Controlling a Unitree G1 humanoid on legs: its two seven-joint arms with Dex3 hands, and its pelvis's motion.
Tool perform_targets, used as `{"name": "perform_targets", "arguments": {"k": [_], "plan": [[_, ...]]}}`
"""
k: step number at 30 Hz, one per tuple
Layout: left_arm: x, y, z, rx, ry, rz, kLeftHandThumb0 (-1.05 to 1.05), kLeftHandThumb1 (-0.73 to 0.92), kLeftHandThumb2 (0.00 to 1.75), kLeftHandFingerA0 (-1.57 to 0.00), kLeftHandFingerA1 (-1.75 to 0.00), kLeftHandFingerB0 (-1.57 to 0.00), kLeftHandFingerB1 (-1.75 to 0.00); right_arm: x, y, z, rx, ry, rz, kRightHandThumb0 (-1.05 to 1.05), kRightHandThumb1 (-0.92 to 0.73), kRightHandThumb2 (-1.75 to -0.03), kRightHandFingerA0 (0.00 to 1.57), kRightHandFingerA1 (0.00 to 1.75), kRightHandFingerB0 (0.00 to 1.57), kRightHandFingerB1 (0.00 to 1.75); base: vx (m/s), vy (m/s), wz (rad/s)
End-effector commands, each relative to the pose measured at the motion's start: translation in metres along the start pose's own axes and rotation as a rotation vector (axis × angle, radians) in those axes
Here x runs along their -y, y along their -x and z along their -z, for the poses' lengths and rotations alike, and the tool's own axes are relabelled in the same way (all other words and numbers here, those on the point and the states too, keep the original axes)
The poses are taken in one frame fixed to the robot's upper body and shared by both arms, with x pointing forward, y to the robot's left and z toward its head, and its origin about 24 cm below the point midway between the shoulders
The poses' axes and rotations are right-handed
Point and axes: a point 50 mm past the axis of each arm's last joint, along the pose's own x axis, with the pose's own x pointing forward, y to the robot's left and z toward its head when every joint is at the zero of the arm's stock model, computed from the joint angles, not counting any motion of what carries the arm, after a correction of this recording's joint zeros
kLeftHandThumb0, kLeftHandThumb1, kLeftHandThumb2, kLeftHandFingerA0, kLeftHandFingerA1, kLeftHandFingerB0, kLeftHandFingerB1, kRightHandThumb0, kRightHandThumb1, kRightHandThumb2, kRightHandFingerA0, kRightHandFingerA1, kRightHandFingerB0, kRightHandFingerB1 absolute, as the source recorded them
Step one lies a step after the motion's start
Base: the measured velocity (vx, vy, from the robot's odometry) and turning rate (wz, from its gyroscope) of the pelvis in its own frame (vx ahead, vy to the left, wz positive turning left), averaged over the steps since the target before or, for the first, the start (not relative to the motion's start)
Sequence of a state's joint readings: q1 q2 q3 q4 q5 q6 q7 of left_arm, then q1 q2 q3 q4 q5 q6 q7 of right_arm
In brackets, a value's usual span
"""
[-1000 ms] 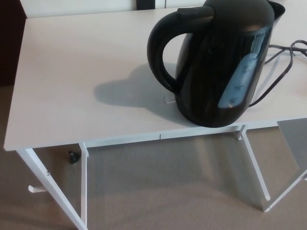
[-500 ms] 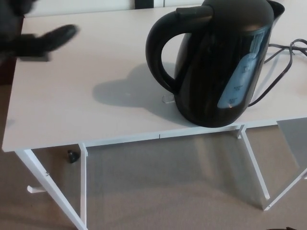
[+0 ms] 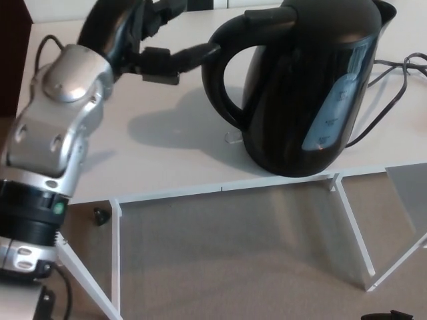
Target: The robot walk towards a table in front and uses its left hand to pick up the pot from the base and places it on the table
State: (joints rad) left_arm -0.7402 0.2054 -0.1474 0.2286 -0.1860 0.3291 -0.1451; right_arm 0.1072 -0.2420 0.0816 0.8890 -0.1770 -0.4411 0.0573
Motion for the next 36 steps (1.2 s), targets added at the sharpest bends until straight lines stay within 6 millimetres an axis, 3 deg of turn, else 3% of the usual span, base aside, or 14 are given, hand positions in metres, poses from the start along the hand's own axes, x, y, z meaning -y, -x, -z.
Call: {"name": "perform_targets", "arguments": {"k": [1, 2, 6, 8, 9, 13, 14, 15, 24, 26, 27, 33, 34, 36], "plan": [[0.003, -0.006, 0.003, -0.067, -0.119, -0.068, -0.32, 0.18, 0.81, 0.00, -0.48, 0.00, -0.48, 0.002, 0.001, 0.002, -0.021, 0.037, 0.004, -0.51, -0.39, -0.69, 0.66, 0.51, 0.48, 0.48, 0.00, 0.000, 0.00], [0.006, -0.007, 0.003, -0.065, -0.105, -0.055, -0.31, 0.20, 0.81, 0.00, -0.48, 0.00, -0.48, 0.002, 0.001, 0.001, -0.019, 0.041, 0.003, -0.44, -0.45, -0.54, 0.72, 0.42, 0.52, 0.41, 0.00, 0.000, 0.00], [0.015, -0.008, 0.005, -0.062, -0.084, -0.027, -0.32, 0.19, 0.81, 0.00, -0.48, 0.00, -0.48, 0.001, 0.000, -0.001, -0.013, 0.049, 0.002, -0.44, -0.45, -0.54, 0.72, 0.42, 0.53, 0.41, 0.00, 0.000, 0.00], [0.020, -0.008, 0.006, -0.063, -0.113, -0.028, -0.31, 0.19, 0.81, 0.00, -0.48, 0.00, -0.49, -0.001, 0.000, -0.002, -0.012, 0.072, -0.003, -0.54, -0.39, -0.71, 0.66, 0.52, 0.50, 0.50, 0.00, 0.000, 0.00], [0.024, -0.009, 0.007, -0.067, -0.133, -0.038, -0.31, 0.17, 0.80, 0.00, -0.48, 0.00, -0.48, -0.001, 0.000, -0.003, -0.007, 0.064, -0.001, -0.45, -0.45, -0.54, 0.71, 0.42, 0.55, 0.41, 0.00, 0.000, 0.00], [0.025, -0.009, 0.008, -0.068, -0.144, -0.044, -0.31, 0.17, 0.80, 0.00, -0.48, 0.00, -0.48, -0.001, 0.000, -0.003, -0.005, 0.062, 0.000, -0.45, -0.45, -0.54, 0.71, 0.42, 0.55, 0.41, 0.00, 0.000, 0.00], [0.030, -0.011, 0.010, -0.082, -0.161, -0.052, -0.60, 0.37, 0.69, -0.18, -0.40, -0.08, -0.31, -0.002, 0.000, -0.006, 0.005, 0.060, -0.009, -0.51, -0.38, -0.69, 0.69, 0.52, 0.53, 0.51, 0.00, 0.000, 0.00], [0.033, -0.012, 0.011, -0.083, -0.183, -0.053, -0.63, 0.38, 0.72, -0.20, -0.42, -0.07, -0.31, -0.002, -0.001, -0.008, 0.010, 0.068, -0.014, -0.52, -0.39, -0.70, 0.66, 0.51, 0.53, 0.50, 0.00, 0.000, 0.00], [0.047, -0.015, 0.011, -0.082, -0.173, -0.026, -0.63, 0.38, 0.70, -0.23, -0.42, -0.08, -0.33, -0.001, -0.003, -0.014, 0.028, 0.077, -0.010, -0.50, -0.39, -0.69, 0.66, 0.51, 0.54, 0.51, 0.00, 0.000, 0.00], [0.048, -0.015, 0.011, -0.085, -0.163, -0.022, -0.64, 0.39, 0.69, -0.22, -0.40, -0.09, -0.34, 0.000, -0.003, -0.014, 0.033, 0.072, -0.013, -0.42, -0.45, -0.54, 0.71, 0.42, 0.57, 0.43, 0.00, 0.000, 0.00], [0.051, -0.016, 0.011, -0.084, -0.157, -0.016, -0.63, 0.38, 0.69, -0.26, -0.43, -0.09, -0.34, -0.001, -0.004, -0.015, 0.040, 0.073, -0.012, -0.50, -0.38, -0.69, 0.67, 0.52, 0.55, 0.52, 0.00, 0.000, 0.00], [0.060, -0.016, 0.015, -0.085, -0.156, 0.005, -0.64, 0.39, 0.70, -0.24, -0.42, -0.10, -0.34, -0.002, -0.002, -0.018, 0.058, 0.078, -0.018, -0.53, -0.39, -0.71, 0.66, 0.52, 0.54, 0.53, 0.00, 0.000, 0.00], [0.061, -0.016, 0.016, -0.088, -0.158, 0.007, -0.65, 0.40, 0.70, -0.22, -0.41, -0.10, -0.33, -0.002, -0.002, -0.019, 0.062, 0.079, -0.016, -0.46, -0.45, -0.53, 0.72, 0.42, 0.59, 0.43, 0.00, 0.000, 0.00], [0.062, -0.017, 0.017, -0.093, -0.161, 0.010, -0.65, 0.40, 0.70, -0.22, -0.41, -0.10, -0.33, -0.003, -0.001, -0.021, 0.068, 0.081, -0.014, -0.46, -0.45, -0.53, 0.72, 0.42, 0.59, 0.43, 0.00, 0.000, 0.00]]}}
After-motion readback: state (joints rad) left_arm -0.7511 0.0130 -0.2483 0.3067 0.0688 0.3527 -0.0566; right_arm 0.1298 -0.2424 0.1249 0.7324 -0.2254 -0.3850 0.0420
